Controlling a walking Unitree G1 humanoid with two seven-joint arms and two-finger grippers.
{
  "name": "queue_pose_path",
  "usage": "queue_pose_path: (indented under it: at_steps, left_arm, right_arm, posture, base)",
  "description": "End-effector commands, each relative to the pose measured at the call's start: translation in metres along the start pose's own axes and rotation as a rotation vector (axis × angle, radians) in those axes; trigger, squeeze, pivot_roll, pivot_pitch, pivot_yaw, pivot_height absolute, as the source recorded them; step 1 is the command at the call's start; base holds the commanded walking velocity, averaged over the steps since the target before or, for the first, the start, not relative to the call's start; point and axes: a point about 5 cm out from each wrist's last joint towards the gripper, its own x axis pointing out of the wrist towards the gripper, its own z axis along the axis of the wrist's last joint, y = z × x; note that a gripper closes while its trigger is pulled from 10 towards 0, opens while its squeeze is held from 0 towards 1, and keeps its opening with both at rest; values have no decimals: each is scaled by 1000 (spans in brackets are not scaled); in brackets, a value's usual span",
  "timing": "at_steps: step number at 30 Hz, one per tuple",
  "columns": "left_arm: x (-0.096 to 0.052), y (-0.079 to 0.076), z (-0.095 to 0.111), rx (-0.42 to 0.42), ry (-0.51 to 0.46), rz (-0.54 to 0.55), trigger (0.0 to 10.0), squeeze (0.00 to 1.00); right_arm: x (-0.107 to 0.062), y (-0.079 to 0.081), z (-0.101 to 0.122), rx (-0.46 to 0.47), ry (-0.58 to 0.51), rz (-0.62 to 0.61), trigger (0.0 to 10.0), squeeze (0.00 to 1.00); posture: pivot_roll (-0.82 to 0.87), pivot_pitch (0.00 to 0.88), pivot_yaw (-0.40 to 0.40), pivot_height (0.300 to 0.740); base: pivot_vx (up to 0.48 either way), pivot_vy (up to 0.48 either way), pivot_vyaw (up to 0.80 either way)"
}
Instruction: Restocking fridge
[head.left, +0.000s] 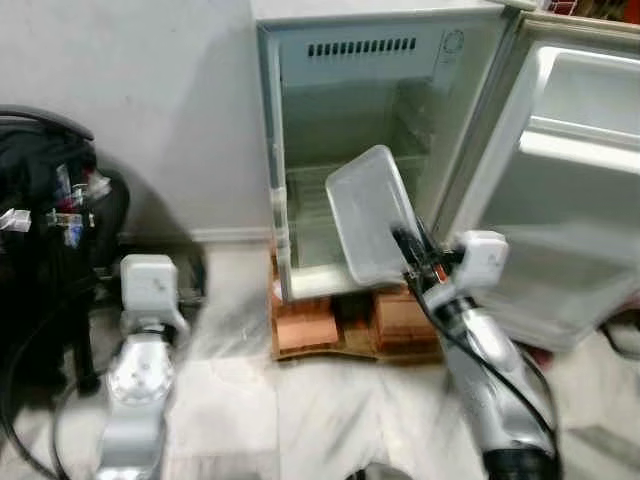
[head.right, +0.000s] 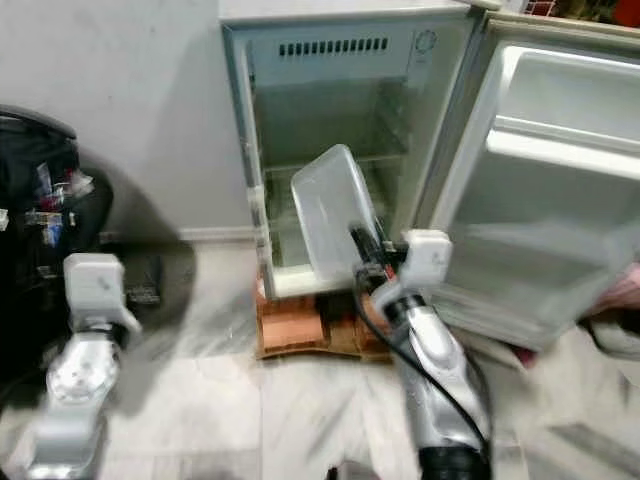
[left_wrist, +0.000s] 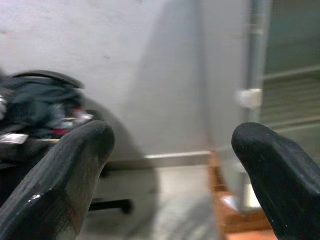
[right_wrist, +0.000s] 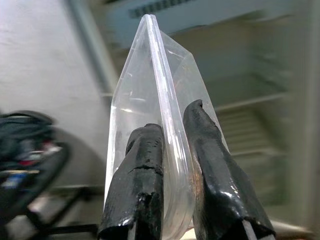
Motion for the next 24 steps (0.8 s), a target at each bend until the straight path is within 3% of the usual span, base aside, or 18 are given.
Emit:
queue_pose_path:
  at_steps: [1, 21, 24]
  left_arm:
    - [1, 7, 3, 11, -8, 14, 10000, 0]
    - [2, 6, 3, 4, 0, 15, 10000, 0]
    - [0, 7, 1, -2, 7, 18, 10000, 0]
  right_arm:
    - [3, 4, 3, 4, -17, 5, 10000, 0]
    - [2, 2, -1, 7, -2, -5, 10000, 0]
    - [0, 2, -6, 4, 22, 0, 10000, 0]
  posture:
    - [99, 47, -16, 740]
    - [97, 45, -16, 740]
    - [100, 44, -16, 740]
  base:
    - [409, 0, 0]
    - [401, 0, 0]
    - [303, 370, 0]
